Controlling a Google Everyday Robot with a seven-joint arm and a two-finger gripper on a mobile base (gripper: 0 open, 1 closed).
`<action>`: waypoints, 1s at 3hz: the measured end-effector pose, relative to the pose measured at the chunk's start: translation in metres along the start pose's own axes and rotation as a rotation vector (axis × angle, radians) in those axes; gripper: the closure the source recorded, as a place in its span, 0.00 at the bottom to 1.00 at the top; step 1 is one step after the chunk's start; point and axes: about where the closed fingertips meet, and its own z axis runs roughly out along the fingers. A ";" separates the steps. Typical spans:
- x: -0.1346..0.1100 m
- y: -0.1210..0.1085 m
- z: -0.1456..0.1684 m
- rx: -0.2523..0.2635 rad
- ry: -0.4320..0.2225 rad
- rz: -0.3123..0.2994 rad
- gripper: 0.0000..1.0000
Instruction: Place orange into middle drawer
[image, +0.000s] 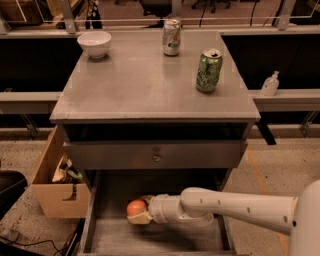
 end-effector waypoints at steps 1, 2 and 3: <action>0.022 -0.004 0.016 0.006 0.064 0.005 1.00; 0.040 0.000 0.030 0.010 0.132 0.015 1.00; 0.041 0.002 0.032 0.006 0.138 0.013 0.85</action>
Offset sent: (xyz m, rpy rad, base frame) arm -0.0186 0.0095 -0.0753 -0.1959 0.1065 0.0175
